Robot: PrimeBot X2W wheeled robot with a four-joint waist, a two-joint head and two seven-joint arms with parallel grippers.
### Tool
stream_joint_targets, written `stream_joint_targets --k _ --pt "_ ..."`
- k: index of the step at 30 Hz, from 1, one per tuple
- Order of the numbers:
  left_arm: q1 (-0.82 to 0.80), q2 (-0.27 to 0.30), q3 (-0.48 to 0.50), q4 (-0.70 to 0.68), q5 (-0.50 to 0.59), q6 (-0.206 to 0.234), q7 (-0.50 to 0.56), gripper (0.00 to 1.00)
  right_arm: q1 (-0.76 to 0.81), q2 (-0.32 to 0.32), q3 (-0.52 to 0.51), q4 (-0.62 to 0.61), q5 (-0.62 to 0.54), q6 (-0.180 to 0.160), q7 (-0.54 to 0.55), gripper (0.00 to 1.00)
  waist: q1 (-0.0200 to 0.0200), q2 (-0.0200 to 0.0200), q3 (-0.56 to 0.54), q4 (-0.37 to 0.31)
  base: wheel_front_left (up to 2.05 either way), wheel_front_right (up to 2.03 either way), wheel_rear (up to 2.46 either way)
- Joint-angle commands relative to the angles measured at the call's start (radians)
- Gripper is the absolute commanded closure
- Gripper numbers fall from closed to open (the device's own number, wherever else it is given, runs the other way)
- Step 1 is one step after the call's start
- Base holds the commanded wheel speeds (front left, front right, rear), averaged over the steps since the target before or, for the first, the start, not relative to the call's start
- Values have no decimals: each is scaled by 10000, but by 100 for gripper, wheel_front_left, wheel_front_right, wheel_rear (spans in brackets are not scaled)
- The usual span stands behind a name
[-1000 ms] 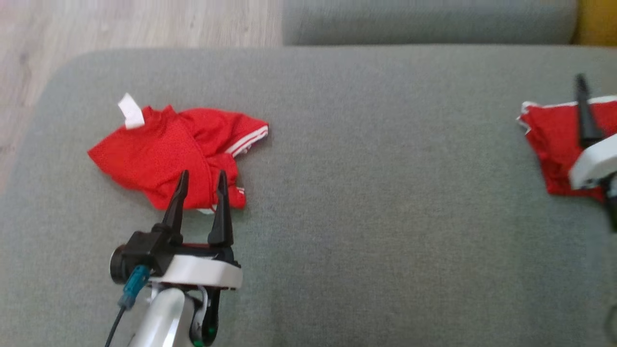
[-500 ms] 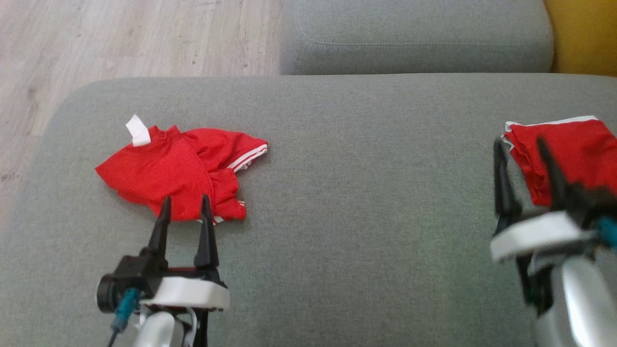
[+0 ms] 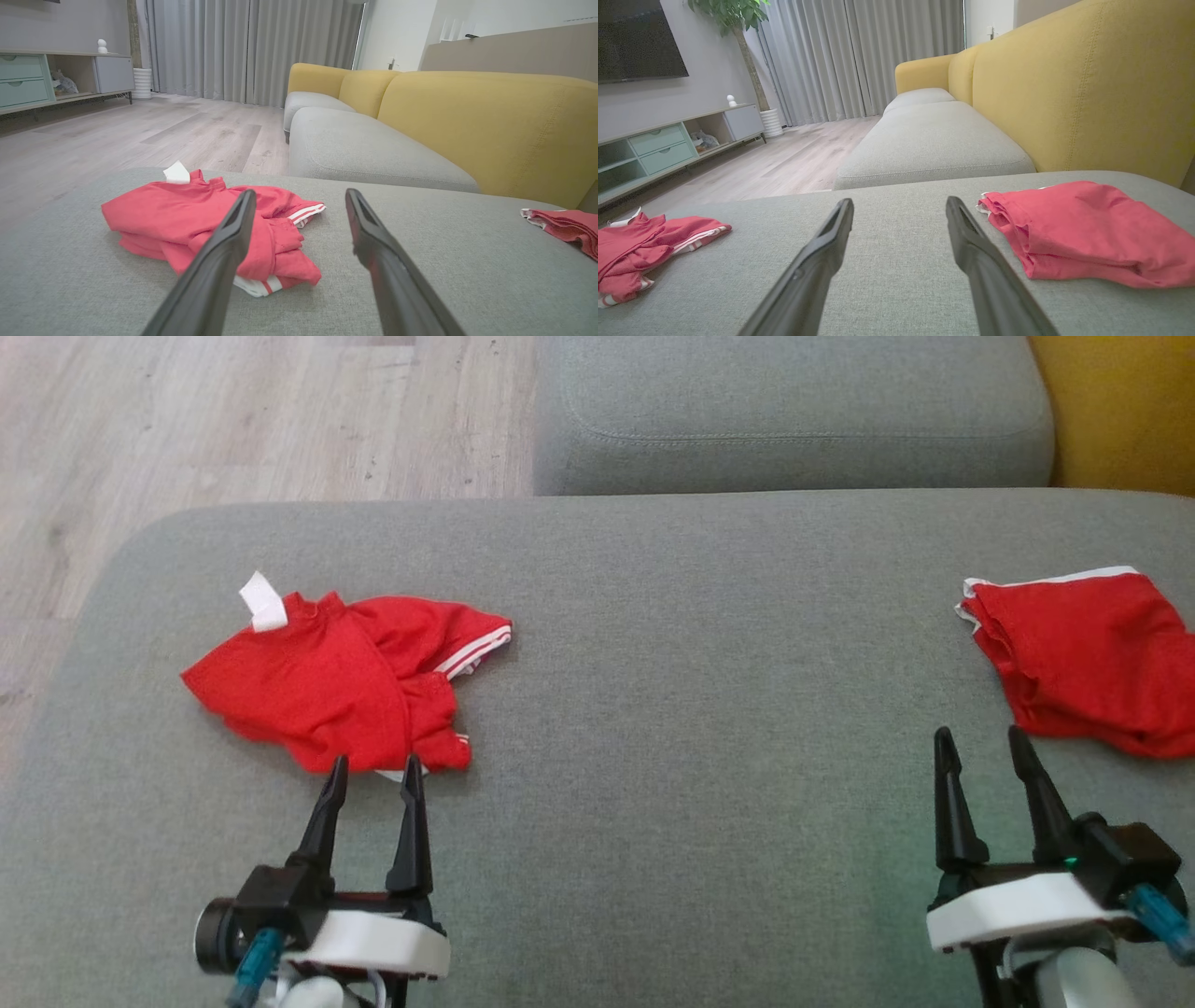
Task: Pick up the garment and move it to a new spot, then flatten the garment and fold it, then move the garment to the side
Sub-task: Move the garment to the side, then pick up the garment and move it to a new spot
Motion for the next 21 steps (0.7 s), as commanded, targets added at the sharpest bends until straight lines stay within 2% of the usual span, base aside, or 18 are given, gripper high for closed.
stream_joint_targets --k 1,11,21 --pt "-220 43 330 -366 35 -38 -94 0 -274 -33 293 -276 61 -7 -151 0 1 -1 -1 -15 0 0 0" --pt "-353 43 258 -324 10 -35 -94 0 -317 -31 517 -69 193 -7 -196 0 1 -1 42 116 0 0 0" --pt "-510 43 311 -308 -92 75 -94 0 -329 -30 1013 -270 283 -7 -204 0 1 -1 154 1059 0 0 0"
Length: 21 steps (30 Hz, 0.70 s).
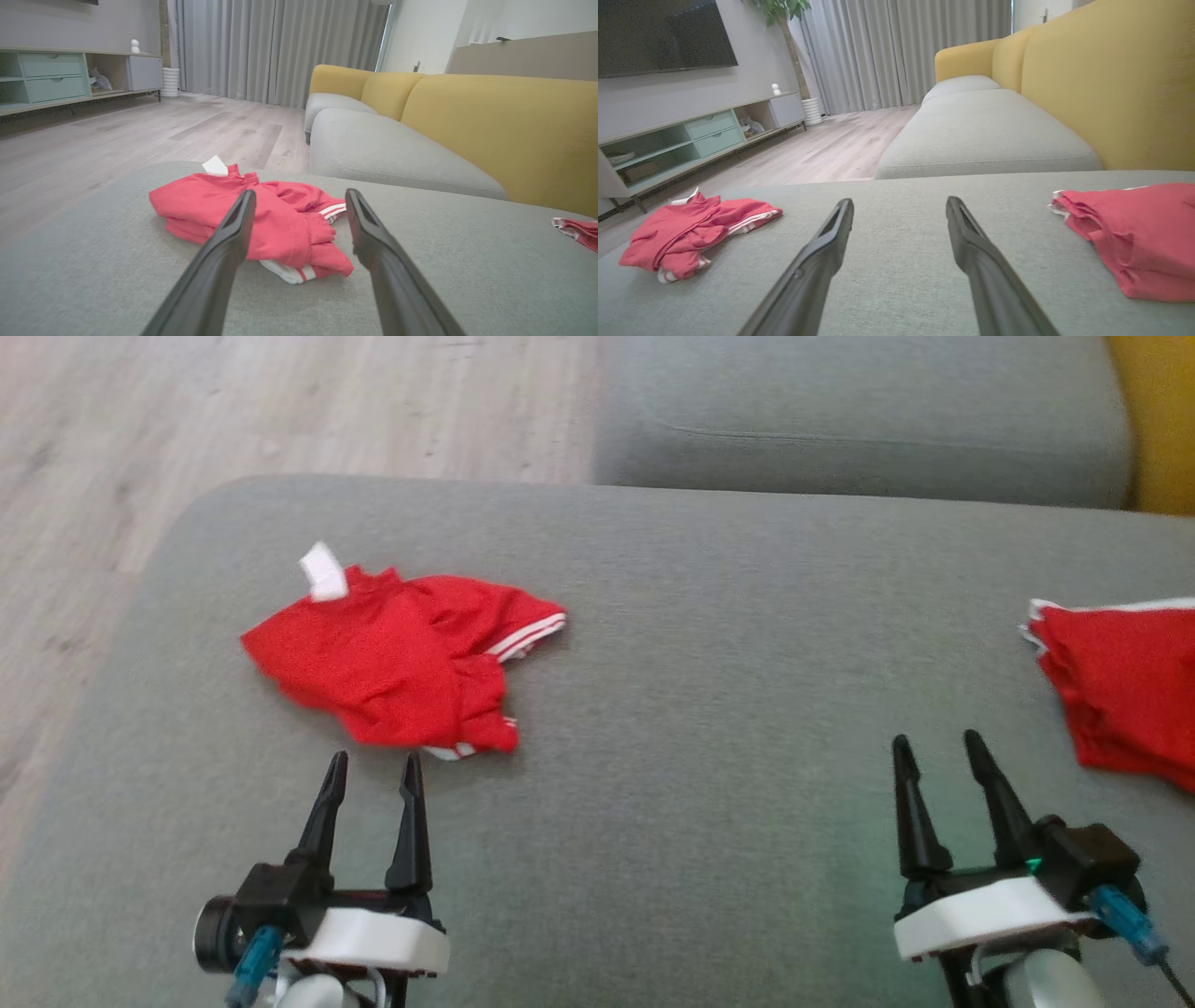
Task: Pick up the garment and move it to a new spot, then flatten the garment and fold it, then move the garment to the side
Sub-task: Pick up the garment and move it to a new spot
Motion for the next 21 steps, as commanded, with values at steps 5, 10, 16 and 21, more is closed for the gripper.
stream_joint_targets --k 5,10,16,21 --pt "-466 45 375 -249 -10 53 -94 0 -332 -34 542 -410 216 -7 -136 0 0 -1 -5 869 0 0 0" --pt "-396 45 447 -222 17 44 -94 0 -291 -34 816 -413 458 -7 -136 0 0 -1 -105 1480 0 0 0" --pt "-373 45 532 -215 122 20 -94 0 -249 -34 1029 -402 613 -7 -137 0 0 -1 -169 2025 0 0 0" --pt "-359 45 676 -245 205 -46 -94 0 -248 -34 1260 -397 658 -7 -137 0 0 -1 -119 2327 0 0 0"
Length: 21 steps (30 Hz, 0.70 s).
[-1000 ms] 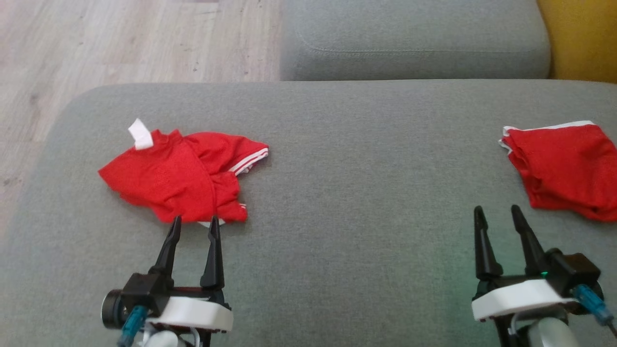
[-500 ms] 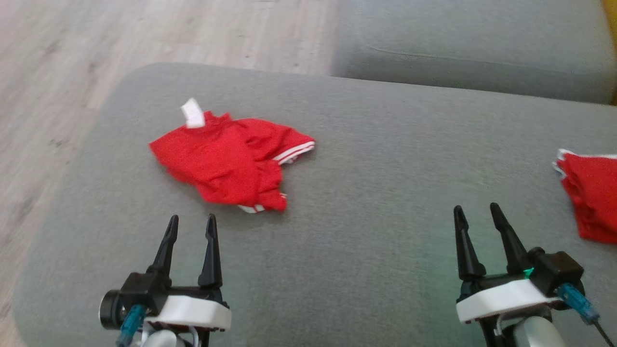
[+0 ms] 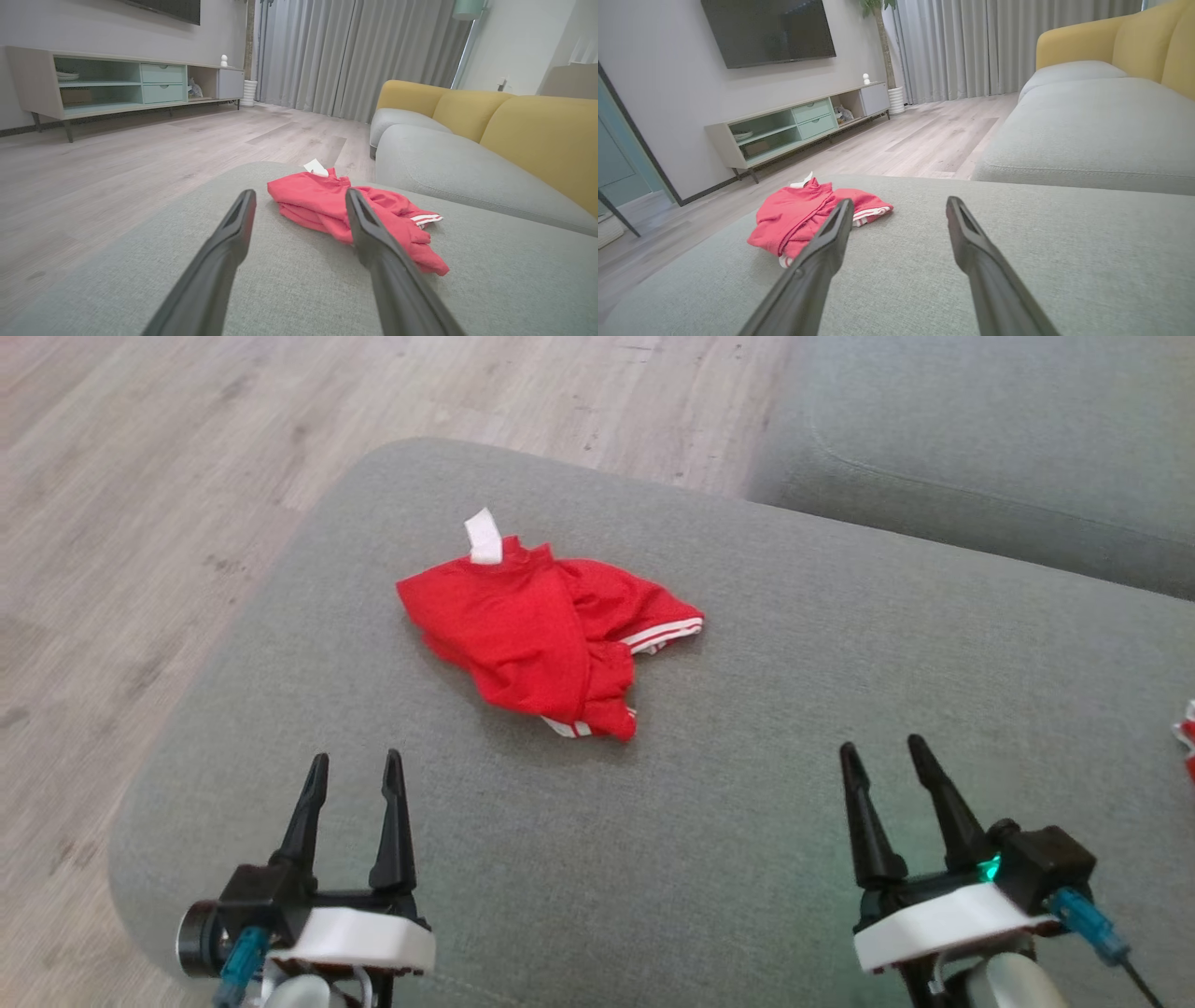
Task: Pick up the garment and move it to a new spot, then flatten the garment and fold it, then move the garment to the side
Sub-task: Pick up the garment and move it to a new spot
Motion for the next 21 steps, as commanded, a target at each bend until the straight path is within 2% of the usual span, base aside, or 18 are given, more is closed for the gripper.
stream_joint_targets --k 1,6,10,16,21 --pt "-369 37 356 -329 98 -38 -94 0 -254 -36 262 -296 29 -7 -137 0 0 -1 40 61 0 0 0" --pt "-457 37 482 -407 117 -74 -94 0 -371 -36 389 -293 -7 -7 -137 0 0 -1 296 67 0 0 0" --pt "-942 246 528 -405 410 -346 -94 0 -600 -36 475 -332 -26 -7 -137 0 0 -1 736 -161 0 0 0" --pt "-3293 1131 340 445 676 -887 107 0 -1111 -36 505 -378 -310 -7 -137 0 0 -1 1723 -789 0 0 0" --pt "-5762 2162 -160 1545 644 -1149 1360 0 -1572 -36 375 -700 -531 -7 -136 0 0 -1 2530 -1411 0 0 0"
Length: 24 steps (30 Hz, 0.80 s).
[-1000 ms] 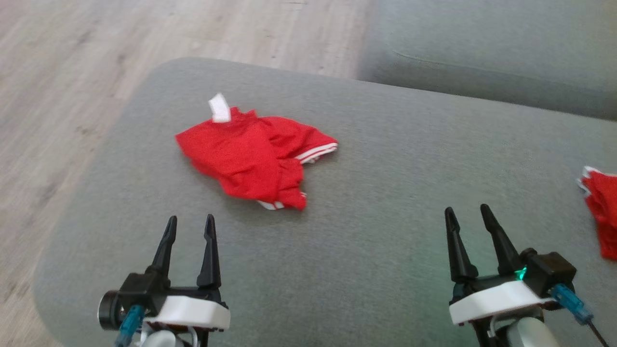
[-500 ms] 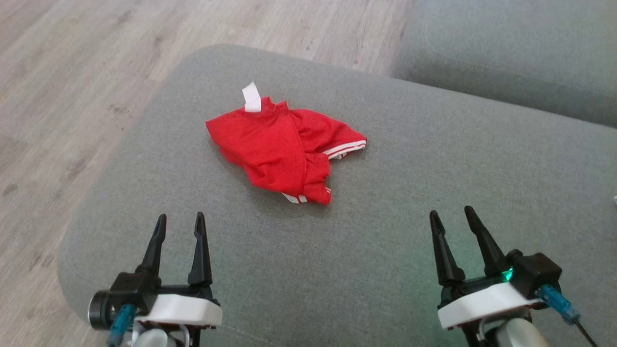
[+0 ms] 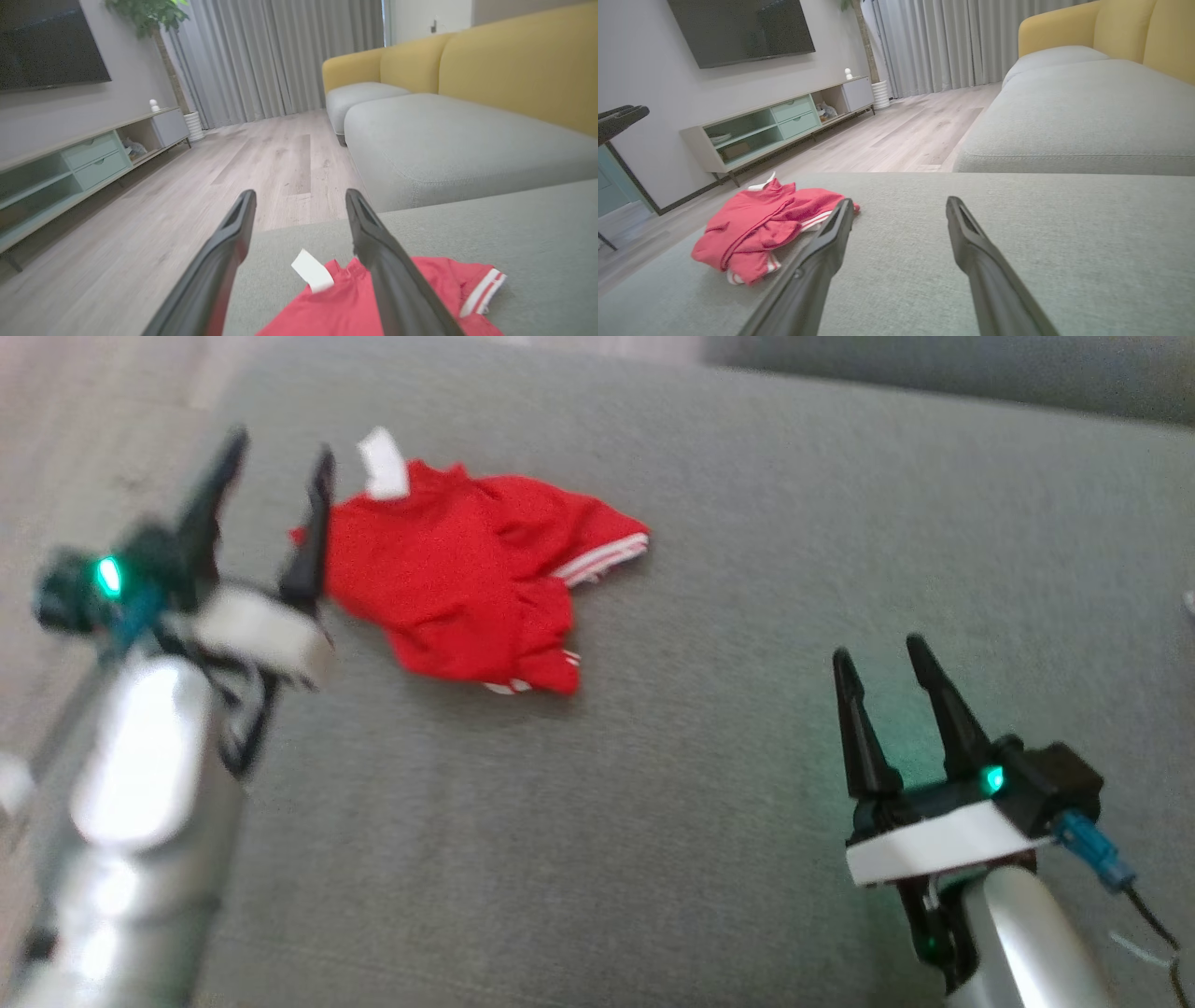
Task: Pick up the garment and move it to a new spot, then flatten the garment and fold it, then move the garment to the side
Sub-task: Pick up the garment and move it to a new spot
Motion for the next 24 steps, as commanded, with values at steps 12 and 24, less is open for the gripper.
stream_joint_targets --k 12,24 --pt "-3658 2581 -2460 2828 -3155 -65 3528 0 -1033 -26 395 -1193 -198 -7 22 0 -2 0 1874 -1726 0 0 0" --pt "-3746 3315 -4586 2585 -5792 -66 4916 0 -1202 -26 279 -1169 -175 -7 -8 0 -2 0 2230 -1945 0 0 0"
